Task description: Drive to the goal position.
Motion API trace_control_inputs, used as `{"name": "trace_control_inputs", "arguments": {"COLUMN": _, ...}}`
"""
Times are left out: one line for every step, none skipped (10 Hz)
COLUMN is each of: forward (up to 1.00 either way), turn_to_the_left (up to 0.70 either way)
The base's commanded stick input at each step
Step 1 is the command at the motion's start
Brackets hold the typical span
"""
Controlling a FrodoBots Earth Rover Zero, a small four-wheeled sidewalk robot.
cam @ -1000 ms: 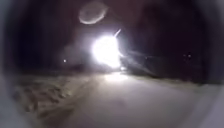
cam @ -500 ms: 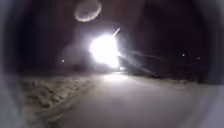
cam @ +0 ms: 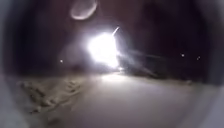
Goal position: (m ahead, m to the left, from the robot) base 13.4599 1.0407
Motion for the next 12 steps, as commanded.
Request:
{"name": "trace_control_inputs", "arguments": {"forward": 1.00, "turn_to_the_left": 0.00}}
{"name": "trace_control_inputs", "arguments": {"forward": 1.00, "turn_to_the_left": 0.00}}
{"name": "trace_control_inputs", "arguments": {"forward": 1.00, "turn_to_the_left": 0.00}}
{"name": "trace_control_inputs", "arguments": {"forward": 1.00, "turn_to_the_left": 0.00}}
{"name": "trace_control_inputs", "arguments": {"forward": 1.00, "turn_to_the_left": 0.00}}
{"name": "trace_control_inputs", "arguments": {"forward": 1.00, "turn_to_the_left": 0.00}}
{"name": "trace_control_inputs", "arguments": {"forward": 1.00, "turn_to_the_left": 0.00}}
{"name": "trace_control_inputs", "arguments": {"forward": 1.00, "turn_to_the_left": 0.00}}
{"name": "trace_control_inputs", "arguments": {"forward": 1.00, "turn_to_the_left": 0.00}}
{"name": "trace_control_inputs", "arguments": {"forward": 1.00, "turn_to_the_left": 0.00}}
{"name": "trace_control_inputs", "arguments": {"forward": 1.00, "turn_to_the_left": 0.00}}
{"name": "trace_control_inputs", "arguments": {"forward": 1.00, "turn_to_the_left": 0.00}}
